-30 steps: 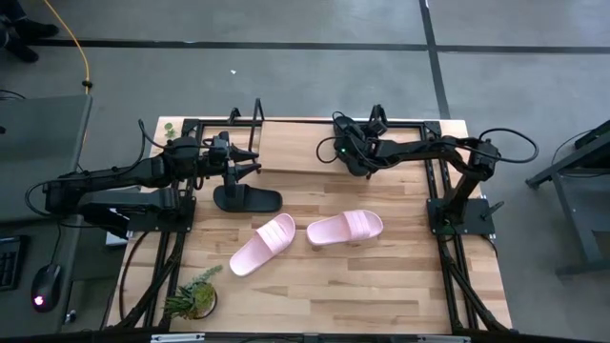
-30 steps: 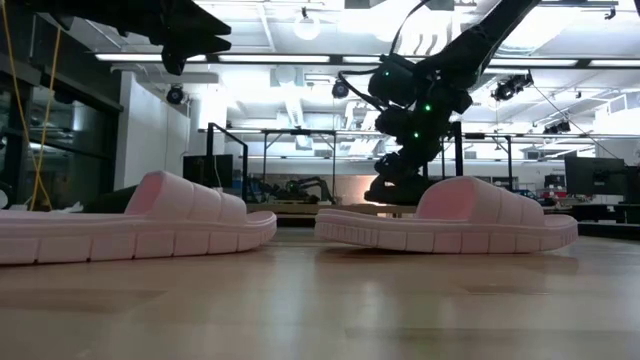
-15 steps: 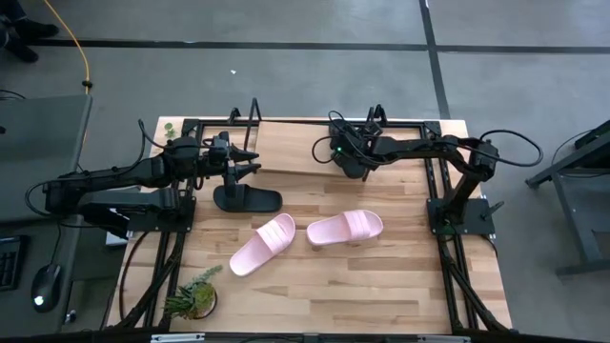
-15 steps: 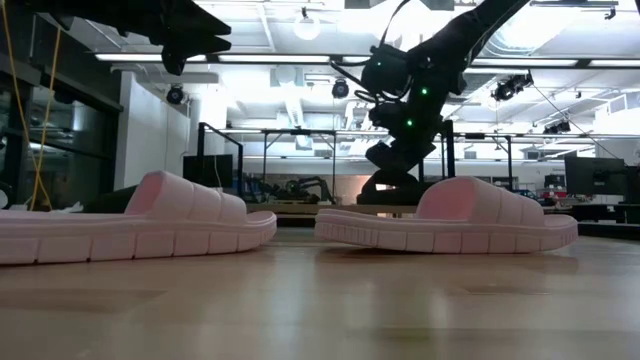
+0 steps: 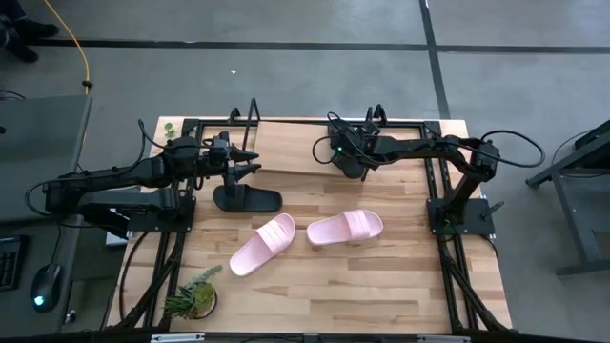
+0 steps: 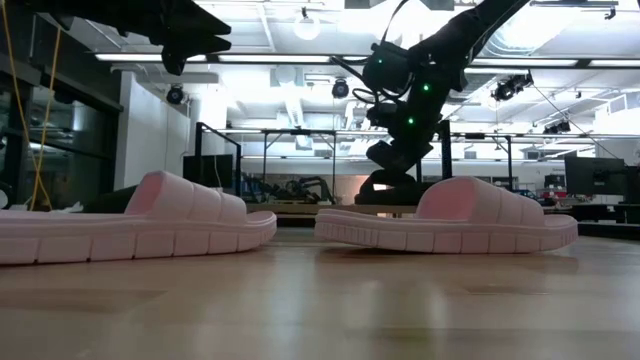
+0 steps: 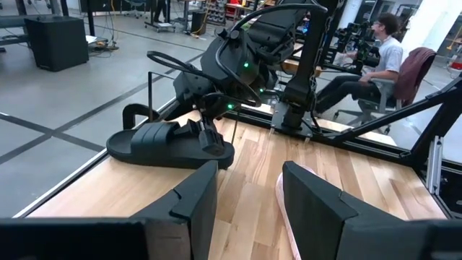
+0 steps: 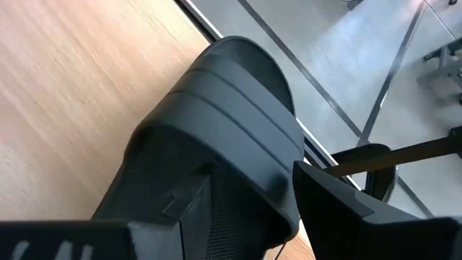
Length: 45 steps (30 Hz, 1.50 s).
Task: Pick and place slides into the shelf
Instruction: Put the bottom black slide on the shelf, then adjust the shelf
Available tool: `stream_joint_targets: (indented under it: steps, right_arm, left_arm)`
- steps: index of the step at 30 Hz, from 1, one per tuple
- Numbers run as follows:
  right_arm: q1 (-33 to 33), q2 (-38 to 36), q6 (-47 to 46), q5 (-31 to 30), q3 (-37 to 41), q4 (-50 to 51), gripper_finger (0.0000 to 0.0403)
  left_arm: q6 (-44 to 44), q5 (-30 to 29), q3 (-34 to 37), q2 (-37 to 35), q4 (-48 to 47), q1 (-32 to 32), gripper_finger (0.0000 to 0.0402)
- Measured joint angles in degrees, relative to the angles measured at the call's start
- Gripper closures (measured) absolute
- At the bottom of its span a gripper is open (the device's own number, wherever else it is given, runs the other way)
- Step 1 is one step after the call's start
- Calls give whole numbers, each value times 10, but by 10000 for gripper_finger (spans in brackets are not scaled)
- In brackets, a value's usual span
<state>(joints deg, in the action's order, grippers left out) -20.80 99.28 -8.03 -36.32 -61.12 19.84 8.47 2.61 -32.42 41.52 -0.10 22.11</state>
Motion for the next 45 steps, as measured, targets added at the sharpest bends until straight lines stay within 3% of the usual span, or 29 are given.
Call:
stream_joint_targets:
  steps: [14, 25, 29, 45]
  right_arm:
    - [16, -6, 27, 8, 0, -8, 226]
    - [17, -21, 40, 46, 2, -33, 226]
    - [6, -23, 40, 87, 1, -61, 226]
    - [-11, -24, 2, 125, 0, -77, 226]
  left_arm:
    - [0, 0, 0, 0, 0, 0, 259]
    - [0, 0, 0, 0, 0, 0, 259]
    - [2, 0, 0, 0, 0, 0, 259]
    - [9, 12, 0, 0, 0, 0, 259]
